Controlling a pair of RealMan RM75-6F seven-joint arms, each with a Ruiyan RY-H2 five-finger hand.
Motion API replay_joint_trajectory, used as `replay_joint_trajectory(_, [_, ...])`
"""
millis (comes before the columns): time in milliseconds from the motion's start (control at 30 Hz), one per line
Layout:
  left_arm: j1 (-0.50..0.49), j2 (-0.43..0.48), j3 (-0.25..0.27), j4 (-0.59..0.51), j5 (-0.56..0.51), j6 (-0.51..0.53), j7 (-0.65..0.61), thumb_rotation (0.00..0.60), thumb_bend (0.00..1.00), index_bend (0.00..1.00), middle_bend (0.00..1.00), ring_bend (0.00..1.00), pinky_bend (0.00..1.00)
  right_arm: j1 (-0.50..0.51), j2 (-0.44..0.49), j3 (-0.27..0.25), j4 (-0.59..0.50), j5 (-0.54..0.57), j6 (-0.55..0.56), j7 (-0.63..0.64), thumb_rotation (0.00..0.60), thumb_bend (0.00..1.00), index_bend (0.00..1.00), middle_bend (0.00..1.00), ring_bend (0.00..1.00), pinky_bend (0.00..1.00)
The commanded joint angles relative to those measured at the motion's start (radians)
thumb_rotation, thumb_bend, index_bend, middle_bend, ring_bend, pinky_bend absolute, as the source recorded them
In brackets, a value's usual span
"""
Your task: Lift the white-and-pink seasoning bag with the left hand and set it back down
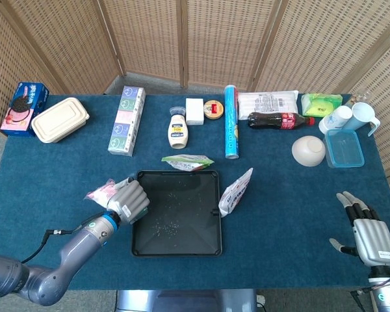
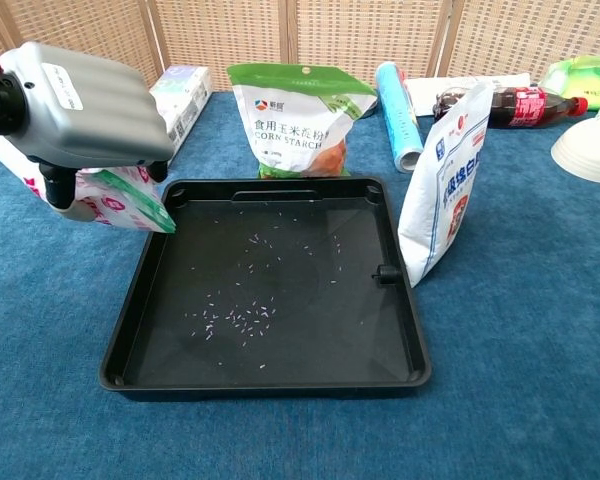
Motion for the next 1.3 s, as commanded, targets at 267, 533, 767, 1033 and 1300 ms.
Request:
replay_joint_trajectory(267, [-0.024, -0.037, 0.043, 0.030, 0.036, 0.051, 0.060, 0.600, 0.50, 0.93, 0.75, 0.69, 0.58, 0.001, -0.002, -0.001, -0.001, 0.000, -0.001, -0.007, 0.600, 0.00, 0.00, 0.07, 0.14, 0.15])
replay_joint_trajectory(533, [-0.003, -0.039, 0.025, 0.035, 0.094, 0.043, -0.041, 0.600, 0.50, 0.93, 0.75, 0.69, 0.58, 0.000, 0.001, -0.001, -0.001, 0.000, -0.001, -0.002, 0.600, 0.00, 0.00, 0.07, 0.14, 0.15])
replay_joint_trajectory(767, [0.082, -0.002, 0.011, 0.093, 0.206, -0.008, -0.287, 0.600, 0.50, 0.93, 0.75, 0.69, 0.58, 0.002, -0.002, -0.003, 0.001, 0.000, -0.007, -0.008, 0.600, 0.00, 0.00, 0.07, 0.14, 0.15])
replay_joint_trajectory(1033, [0.250, 0.038, -0.035, 0.192, 0.490, -0.033, -0.772, 0.600, 0.50, 0.93, 0.75, 0.69, 0.58, 0.005, -0.015, -0.010, 0.000, 0.002, -0.016, -0.040, 0.600, 0.00, 0.00, 0.07, 0.14, 0.15])
replay_joint_trajectory(1300, [0.439, 0.012, -0.055, 0.387, 0.803, 0.086, -1.350, 0.600, 0.47, 0.93, 0.75, 0.68, 0.57, 0.008, -0.024, -0.013, 0.002, 0.003, -0.023, -0.059, 0.600, 0.00, 0.00, 0.07, 0.14, 0.15])
